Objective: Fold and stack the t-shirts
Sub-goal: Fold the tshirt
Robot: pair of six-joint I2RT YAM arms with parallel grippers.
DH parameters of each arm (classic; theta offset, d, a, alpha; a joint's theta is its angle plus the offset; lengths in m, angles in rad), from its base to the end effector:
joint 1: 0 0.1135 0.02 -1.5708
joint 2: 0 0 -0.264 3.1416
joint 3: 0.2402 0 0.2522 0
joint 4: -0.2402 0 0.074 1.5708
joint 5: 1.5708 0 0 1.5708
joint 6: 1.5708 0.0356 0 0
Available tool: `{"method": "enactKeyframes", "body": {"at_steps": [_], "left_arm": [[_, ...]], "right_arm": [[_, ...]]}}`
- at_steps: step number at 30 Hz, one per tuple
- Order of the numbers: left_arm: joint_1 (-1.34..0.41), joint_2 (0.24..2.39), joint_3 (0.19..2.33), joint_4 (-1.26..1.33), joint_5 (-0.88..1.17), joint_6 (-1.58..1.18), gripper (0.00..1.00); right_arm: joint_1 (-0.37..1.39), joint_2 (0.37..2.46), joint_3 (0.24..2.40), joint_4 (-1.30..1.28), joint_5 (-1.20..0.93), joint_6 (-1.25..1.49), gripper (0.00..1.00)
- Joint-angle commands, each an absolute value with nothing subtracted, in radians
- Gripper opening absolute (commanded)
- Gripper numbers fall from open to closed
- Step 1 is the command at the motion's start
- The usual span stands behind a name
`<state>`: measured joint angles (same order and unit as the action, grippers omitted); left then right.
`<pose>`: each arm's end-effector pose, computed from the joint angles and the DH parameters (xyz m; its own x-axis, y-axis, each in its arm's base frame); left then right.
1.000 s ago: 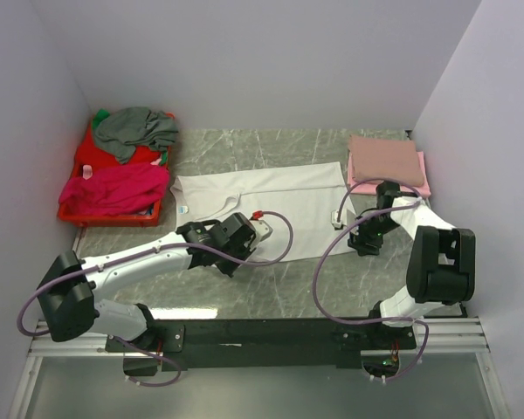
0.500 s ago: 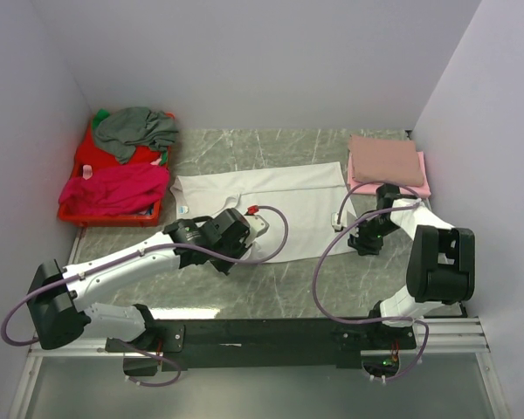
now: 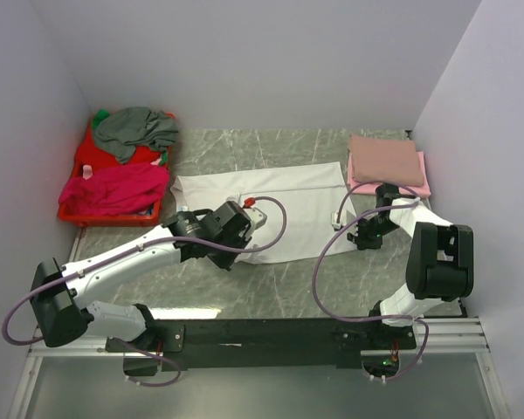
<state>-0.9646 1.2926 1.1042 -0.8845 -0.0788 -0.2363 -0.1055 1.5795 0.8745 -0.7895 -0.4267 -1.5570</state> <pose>0.1457 -0.2052 0.2842 -0.6734 0.5618 -0.4805 0.6585 0.7513 -0.0446 0.2560 -0.0123 0.1583 -0.0782 -0.9071 -0.4137 -0.9906 0.1175 -0.0705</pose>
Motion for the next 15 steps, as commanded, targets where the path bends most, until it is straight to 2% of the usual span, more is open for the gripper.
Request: {"method": "enactKeyframes", "body": {"at_steps": [1, 6, 15], "left_arm": [[-0.95, 1.293, 1.146, -0.927, -0.051, -0.305, 0.01], [-0.925, 1.26, 1.118, -0.928, -0.04, -0.351, 0.01], [-0.825, 1.145, 0.99, -0.89, 0.009, -0.56, 0.01]], "right_arm": [[-0.113, 1.583, 0.862, -0.781, -0.42, -1.554, 0.15], [-0.124, 1.565, 0.88, -0.801, -0.448, -1.557, 0.07], [-0.141, 1.529, 0.917, -0.85, -0.509, -1.565, 0.05]]}}
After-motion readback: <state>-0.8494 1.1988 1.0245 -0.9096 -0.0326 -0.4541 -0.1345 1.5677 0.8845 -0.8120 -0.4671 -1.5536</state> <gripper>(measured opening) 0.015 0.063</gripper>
